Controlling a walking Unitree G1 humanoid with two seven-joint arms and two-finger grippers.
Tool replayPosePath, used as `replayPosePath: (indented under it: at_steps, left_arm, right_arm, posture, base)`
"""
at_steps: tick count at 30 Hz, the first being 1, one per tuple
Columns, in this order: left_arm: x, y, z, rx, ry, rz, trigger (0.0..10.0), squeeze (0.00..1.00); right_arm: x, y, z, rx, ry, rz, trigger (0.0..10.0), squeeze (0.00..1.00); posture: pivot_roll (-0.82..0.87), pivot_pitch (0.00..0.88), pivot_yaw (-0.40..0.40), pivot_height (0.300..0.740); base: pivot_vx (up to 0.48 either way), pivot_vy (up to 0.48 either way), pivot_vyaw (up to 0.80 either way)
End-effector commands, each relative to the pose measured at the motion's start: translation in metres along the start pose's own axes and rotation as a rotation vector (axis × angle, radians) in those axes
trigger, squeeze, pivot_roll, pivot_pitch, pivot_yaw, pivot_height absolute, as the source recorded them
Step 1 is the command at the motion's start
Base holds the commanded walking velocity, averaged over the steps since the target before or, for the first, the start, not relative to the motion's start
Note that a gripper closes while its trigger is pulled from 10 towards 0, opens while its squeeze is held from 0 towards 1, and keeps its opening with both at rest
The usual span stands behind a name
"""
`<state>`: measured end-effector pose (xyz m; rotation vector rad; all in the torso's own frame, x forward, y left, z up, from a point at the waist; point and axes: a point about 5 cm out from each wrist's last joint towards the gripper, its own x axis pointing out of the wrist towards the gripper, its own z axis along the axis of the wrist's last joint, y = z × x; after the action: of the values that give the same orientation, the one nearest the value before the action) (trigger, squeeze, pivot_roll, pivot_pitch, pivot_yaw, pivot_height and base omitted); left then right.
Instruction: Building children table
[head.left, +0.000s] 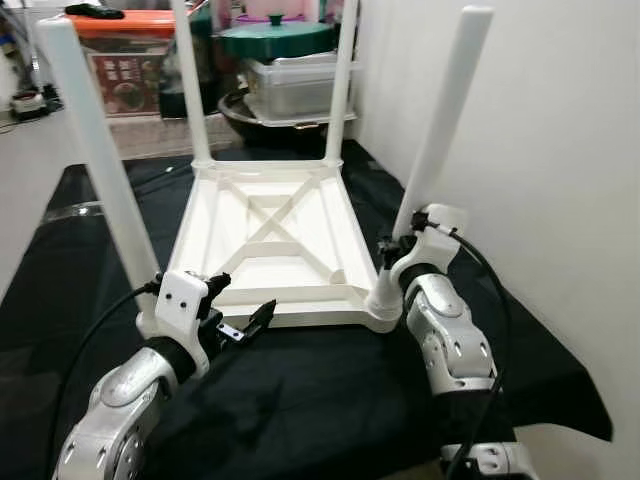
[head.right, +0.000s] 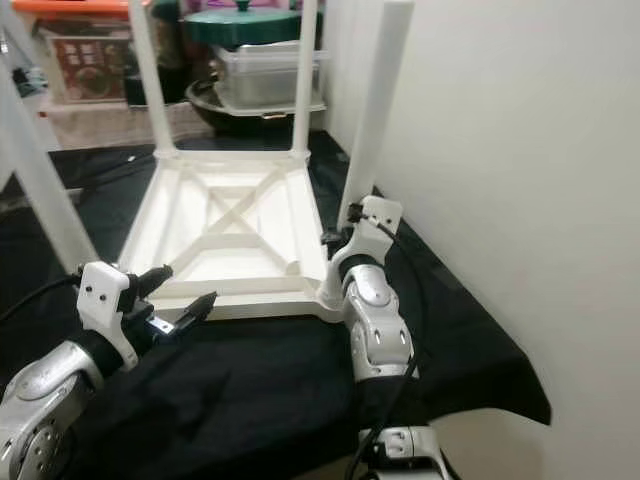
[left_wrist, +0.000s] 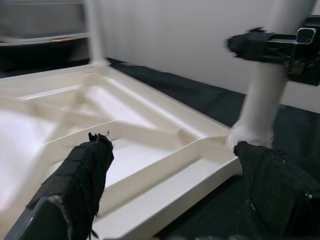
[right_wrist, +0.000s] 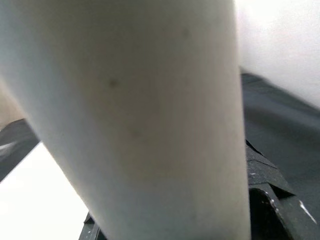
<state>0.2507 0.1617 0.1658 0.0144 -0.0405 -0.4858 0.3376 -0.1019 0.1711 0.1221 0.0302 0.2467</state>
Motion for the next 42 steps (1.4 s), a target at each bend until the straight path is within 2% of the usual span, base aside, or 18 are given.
replayPosePath:
  at_steps: [1, 4, 5, 11, 12, 15, 16, 18, 22, 24, 27, 28, 31, 32, 37, 38, 39, 42]
  left_arm:
    - [0.003, -0.003, -0.001, -0.014, 0.011, -0.030, 10.0, 0.00]
    - [0.004, -0.003, -0.001, -0.011, 0.010, -0.033, 10.0, 0.00]
    - [0.005, -0.002, 0.000, -0.007, 0.008, -0.036, 10.0, 0.00]
    - [0.005, -0.003, 0.000, -0.009, 0.004, -0.048, 10.0, 0.00]
    - [0.004, -0.003, 0.000, -0.008, 0.004, -0.047, 10.0, 0.00]
    - [0.002, -0.003, -0.001, -0.008, 0.005, -0.034, 10.0, 0.00]
    - [0.000, -0.003, -0.001, -0.007, 0.007, -0.028, 10.0, 0.00]
    - [-0.001, -0.002, -0.001, -0.009, 0.008, -0.026, 10.0, 0.00]
    - [-0.003, -0.002, -0.001, -0.007, 0.014, -0.027, 10.0, 0.00]
    - [-0.003, -0.002, -0.002, -0.007, 0.016, -0.028, 10.0, 0.00]
    - [-0.002, -0.001, -0.002, -0.008, 0.020, -0.032, 10.0, 0.00]
    - [0.000, -0.004, -0.002, -0.012, 0.019, -0.049, 10.0, 0.00]
    - [0.001, -0.005, -0.002, -0.011, 0.020, -0.062, 10.0, 0.00]
    - [0.002, -0.005, -0.002, -0.010, 0.020, -0.063, 10.0, 0.00]
    - [0.005, -0.002, 0.002, -0.004, 0.010, -0.064, 10.0, 0.00]
    - [0.005, -0.001, 0.002, 0.000, 0.007, -0.062, 10.0, 0.00]
    - [0.004, 0.000, 0.002, 0.005, 0.008, -0.061, 10.0, 0.00]
    - [0.004, 0.000, 0.001, 0.008, 0.009, -0.060, 10.0, 0.00]
  right_arm:
    - [0.000, 0.015, -0.013, 0.084, 0.055, 0.095, 10.0, 0.00]
    - [0.005, 0.024, 0.002, 0.082, 0.008, 0.302, 10.0, 0.00]
    - [0.004, 0.034, 0.021, 0.069, -0.044, 0.570, 10.0, 0.00]
    - [-0.014, 0.034, 0.020, -0.102, 0.030, 1.028, 10.0, 0.00]
    - [-0.010, 0.033, 0.011, -0.137, 0.075, 1.027, 0.0, 0.00]
    - [0.013, 0.030, -0.004, -0.183, 0.120, 0.794, 0.0, 0.00]
    - [0.030, 0.020, -0.006, -0.132, 0.124, 0.497, 0.0, 0.00]
    - [0.037, 0.008, -0.006, -0.076, 0.132, 0.275, 0.0, 0.00]
    - [0.026, -0.042, -0.012, 0.006, 0.129, -0.311, 0.0, 0.00]
    - [0.016, -0.052, -0.016, 0.017, 0.121, -0.381, 0.0, 0.00]
    - [-0.007, -0.047, -0.029, 0.022, 0.183, -0.349, 0.0, 0.00]
    - [-0.009, -0.020, -0.025, 0.054, 0.157, -0.125, 10.0, 0.00]
    - [-0.008, 0.007, -0.016, 0.036, 0.090, 0.120, 10.0, 0.00]
    - [-0.005, 0.008, -0.011, 0.068, 0.043, 0.156, 10.0, 1.00]
    - [0.006, 0.025, 0.018, 0.075, -0.050, 0.453, 10.0, 0.88]
    - [0.003, 0.032, 0.027, 0.046, -0.048, 0.629, 10.0, 0.00]
    - [-0.009, 0.037, 0.032, -0.019, -0.022, 0.851, 10.0, 0.00]
    - [-0.018, 0.037, 0.027, -0.109, 0.028, 1.016, 10.0, 0.00]
  posture:
    - [0.03, 0.000, -0.028, 0.740]
    - [0.03, 0.000, -0.030, 0.740]
    - [0.03, 0.000, -0.030, 0.740]
    - [0.04, 0.000, -0.048, 0.740]
    - [0.04, 0.000, -0.054, 0.740]
    - [0.05, 0.000, -0.059, 0.740]
    - [0.05, 0.000, -0.059, 0.740]
    - [0.06, 0.000, -0.061, 0.740]
    - [0.05, 0.000, -0.053, 0.740]
    - [0.05, 0.000, -0.053, 0.740]
    - [0.04, 0.000, -0.039, 0.740]
    - [0.03, 0.000, -0.027, 0.740]
    - [0.02, 0.000, -0.026, 0.740]
    - [0.02, 0.000, -0.022, 0.740]
    - [0.03, 0.000, -0.028, 0.740]
    - [0.03, 0.000, -0.029, 0.740]
    - [0.04, 0.000, -0.034, 0.740]
    - [0.04, 0.000, -0.040, 0.740]
  base:
    - [0.000, 0.000, 0.00]
    - [0.000, 0.000, 0.00]
    - [0.000, 0.000, 0.00]
    - [0.000, 0.000, 0.00]
    - [0.000, 0.000, 0.00]
    - [0.000, 0.000, 0.00]
    - [0.000, 0.000, 0.00]
    - [0.000, 0.000, 0.00]
    - [0.000, 0.000, 0.00]
    - [0.000, 0.000, 0.00]
    - [0.000, 0.000, 0.00]
    - [0.000, 0.000, 0.00]
    - [0.000, 0.000, 0.00]
    - [0.000, 0.000, 0.00]
    - [0.000, 0.000, 0.00]
    - [0.000, 0.000, 0.00]
    - [0.000, 0.000, 0.00]
    - [0.000, 0.000, 0.00]
